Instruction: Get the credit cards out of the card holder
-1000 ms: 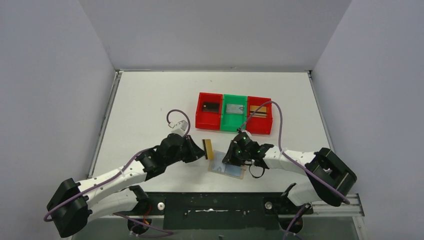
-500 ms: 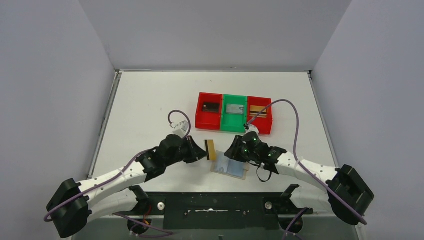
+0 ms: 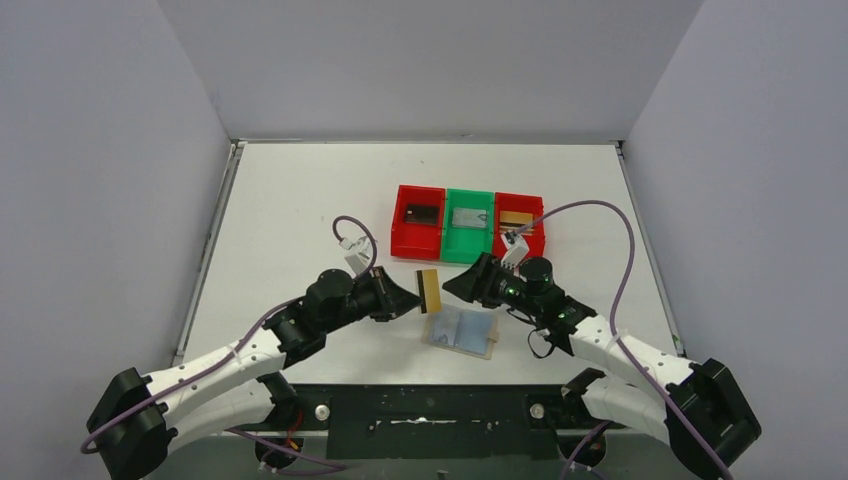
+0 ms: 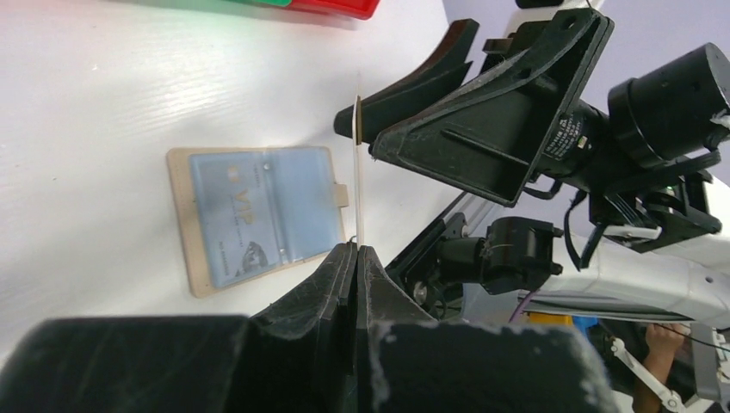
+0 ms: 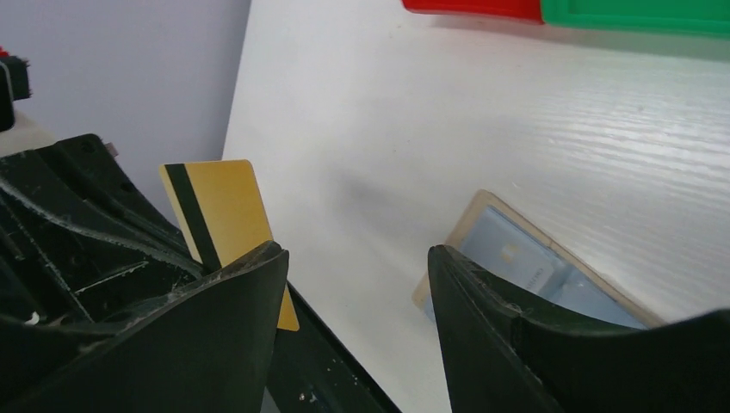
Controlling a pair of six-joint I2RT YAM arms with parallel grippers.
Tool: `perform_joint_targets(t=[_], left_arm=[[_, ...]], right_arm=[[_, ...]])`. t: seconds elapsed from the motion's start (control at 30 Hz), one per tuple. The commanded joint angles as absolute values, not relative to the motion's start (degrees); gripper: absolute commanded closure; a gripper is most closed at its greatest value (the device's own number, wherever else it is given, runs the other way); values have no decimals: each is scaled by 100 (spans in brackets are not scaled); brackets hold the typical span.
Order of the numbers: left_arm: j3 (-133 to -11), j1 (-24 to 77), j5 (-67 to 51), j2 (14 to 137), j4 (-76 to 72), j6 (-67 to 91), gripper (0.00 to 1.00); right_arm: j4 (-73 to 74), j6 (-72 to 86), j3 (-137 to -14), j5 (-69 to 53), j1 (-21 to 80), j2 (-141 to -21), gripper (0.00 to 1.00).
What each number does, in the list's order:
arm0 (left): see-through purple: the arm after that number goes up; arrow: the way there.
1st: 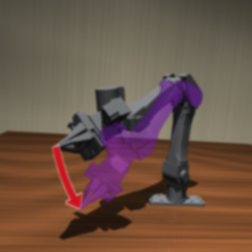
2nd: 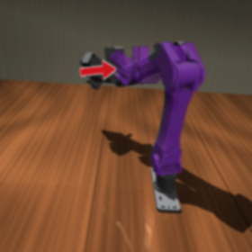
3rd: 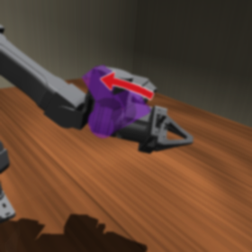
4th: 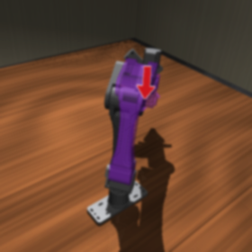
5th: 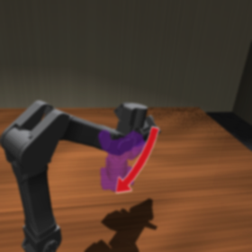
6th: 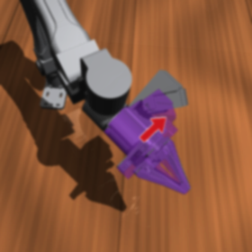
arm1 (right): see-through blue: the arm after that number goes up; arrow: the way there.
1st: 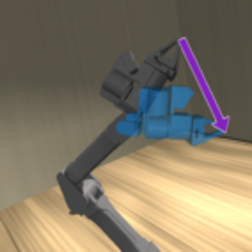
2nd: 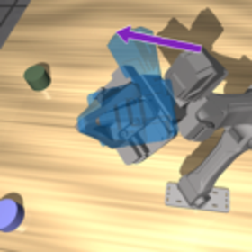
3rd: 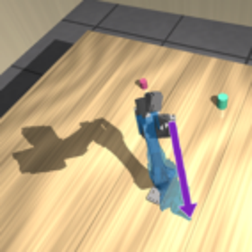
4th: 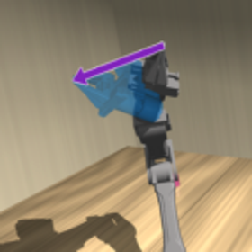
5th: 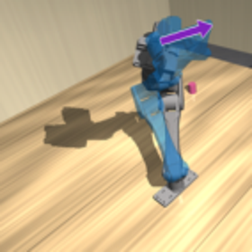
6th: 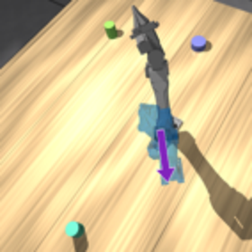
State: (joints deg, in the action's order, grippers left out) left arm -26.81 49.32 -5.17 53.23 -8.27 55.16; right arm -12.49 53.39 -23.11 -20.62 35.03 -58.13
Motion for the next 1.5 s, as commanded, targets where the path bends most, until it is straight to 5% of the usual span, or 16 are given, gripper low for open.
perform_joint_targets(t=[0.0, 0.27, 0.63, 0.87, 1.47], left_arm=[[-2791, 4895, -802, 5274, -1441, 5413, 100], [-2682, 4895, -1031, 5344, -2026, 5677, 100], [-2492, 4869, -1152, 5524, -2499, 5931, 100], [-2282, 4817, -1022, 5381, -2720, 6121, 100], [-2224, 4756, -1063, 5363, -2653, 6161, 100]], right_arm=[[-2381, 5147, -2566, -3015, 3388, -5912, 36], [-3245, 5469, -2451, -3705, 3307, -6162, 37], [-3920, 5854, -2383, -4282, 3254, -6152, 62], [-3992, 5980, -2230, -4346, 3229, -6006, 60], [-4245, 6117, -2164, -4472, 3139, -5993, 94]])
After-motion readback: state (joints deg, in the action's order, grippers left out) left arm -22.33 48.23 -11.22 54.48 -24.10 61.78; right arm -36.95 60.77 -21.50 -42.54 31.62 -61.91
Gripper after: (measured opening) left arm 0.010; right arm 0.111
